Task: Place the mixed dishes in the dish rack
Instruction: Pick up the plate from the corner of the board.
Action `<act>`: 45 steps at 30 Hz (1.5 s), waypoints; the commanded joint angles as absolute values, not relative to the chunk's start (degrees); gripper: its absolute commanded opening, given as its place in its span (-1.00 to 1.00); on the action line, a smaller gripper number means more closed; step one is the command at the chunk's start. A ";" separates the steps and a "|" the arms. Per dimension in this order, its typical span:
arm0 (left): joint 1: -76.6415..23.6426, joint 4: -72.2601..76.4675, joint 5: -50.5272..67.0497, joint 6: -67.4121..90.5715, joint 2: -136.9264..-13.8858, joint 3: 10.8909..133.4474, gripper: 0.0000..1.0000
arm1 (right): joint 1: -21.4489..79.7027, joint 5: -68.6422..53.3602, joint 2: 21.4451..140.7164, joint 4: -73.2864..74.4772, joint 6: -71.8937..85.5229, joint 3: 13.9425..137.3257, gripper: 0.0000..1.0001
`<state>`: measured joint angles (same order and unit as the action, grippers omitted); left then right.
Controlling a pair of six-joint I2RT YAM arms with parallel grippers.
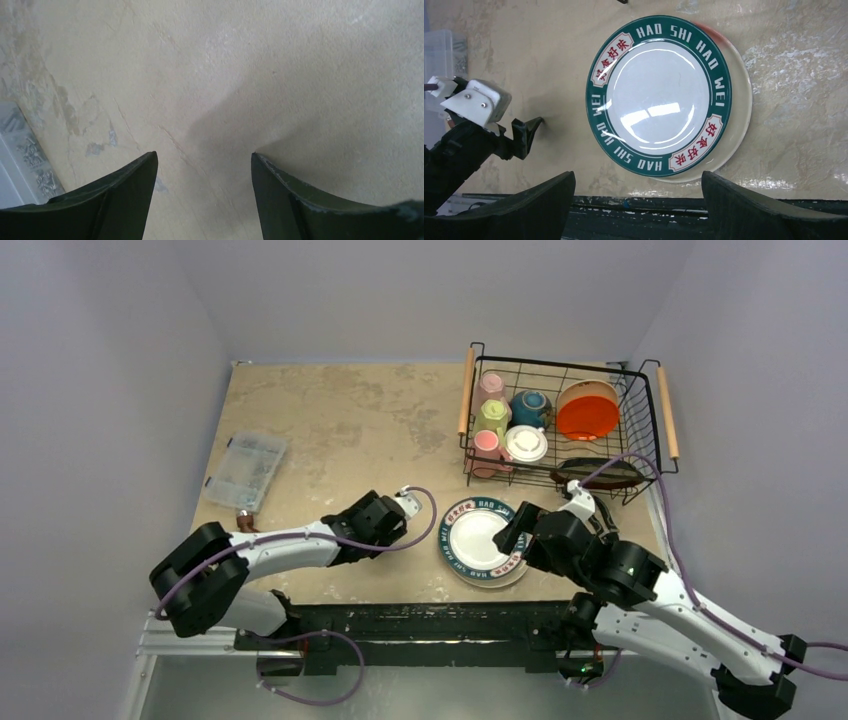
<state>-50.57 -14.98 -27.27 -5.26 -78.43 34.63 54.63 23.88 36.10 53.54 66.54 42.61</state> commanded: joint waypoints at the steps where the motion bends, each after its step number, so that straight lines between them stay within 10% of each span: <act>1: -52.04 -14.10 -26.39 -4.90 -82.41 31.68 0.37 | 54.58 24.79 33.43 54.01 64.27 42.15 0.98; 15: -66.01 -14.10 -26.39 -4.90 -62.53 51.98 0.37 | 54.58 24.96 38.12 44.49 57.00 42.27 0.97; 24: -65.06 -14.10 -26.39 -4.90 -43.01 42.57 0.37 | 54.58 30.22 41.45 40.30 52.21 45.23 0.98; 36: -46.99 -14.10 -26.39 -4.90 -56.87 28.75 0.37 | 54.49 29.42 47.07 40.68 54.23 44.86 0.98; 45: -52.38 -14.10 -26.39 -4.90 -57.11 51.22 0.37 | 52.33 28.30 54.44 39.28 57.28 40.31 0.98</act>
